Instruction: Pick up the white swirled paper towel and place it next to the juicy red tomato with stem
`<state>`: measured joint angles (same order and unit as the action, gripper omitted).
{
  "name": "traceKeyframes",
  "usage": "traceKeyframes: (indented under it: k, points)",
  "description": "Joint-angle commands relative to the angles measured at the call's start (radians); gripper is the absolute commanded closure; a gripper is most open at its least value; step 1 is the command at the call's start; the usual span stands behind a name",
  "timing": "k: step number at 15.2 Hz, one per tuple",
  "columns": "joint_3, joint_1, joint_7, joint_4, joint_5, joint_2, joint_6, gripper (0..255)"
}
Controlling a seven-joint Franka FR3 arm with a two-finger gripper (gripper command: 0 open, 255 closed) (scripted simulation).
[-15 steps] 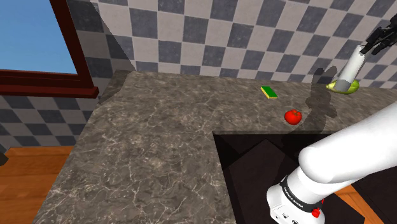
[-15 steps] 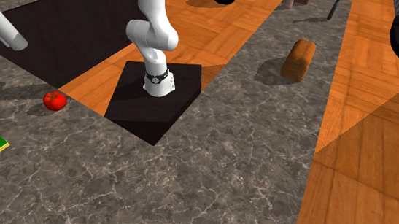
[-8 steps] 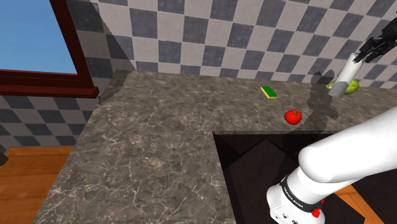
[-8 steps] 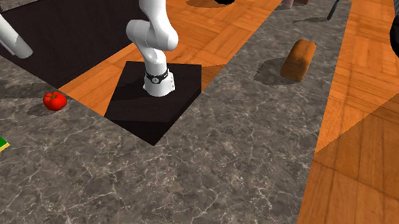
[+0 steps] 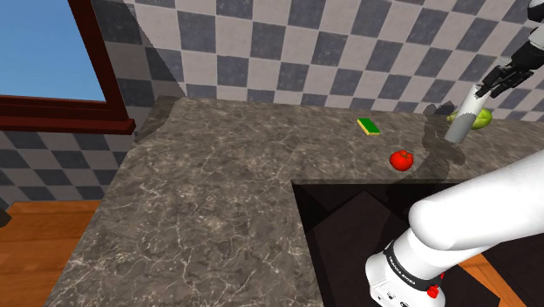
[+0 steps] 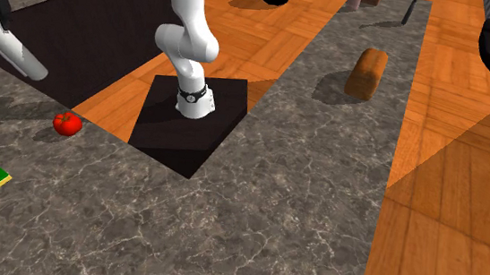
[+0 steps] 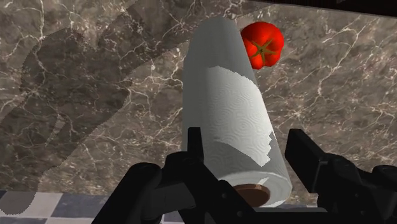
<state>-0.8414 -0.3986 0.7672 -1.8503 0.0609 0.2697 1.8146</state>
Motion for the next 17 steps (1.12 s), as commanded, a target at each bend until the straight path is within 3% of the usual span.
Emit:
traceKeyframes:
  k: [1, 17]
  points:
    - [0.001, -0.002, -0.001, -0.032, 0.004, 0.005, 0.028, 255]
    - [-0.030, -0.008, 0.024, -0.237, 0.001, -0.006, 0.241, 255]
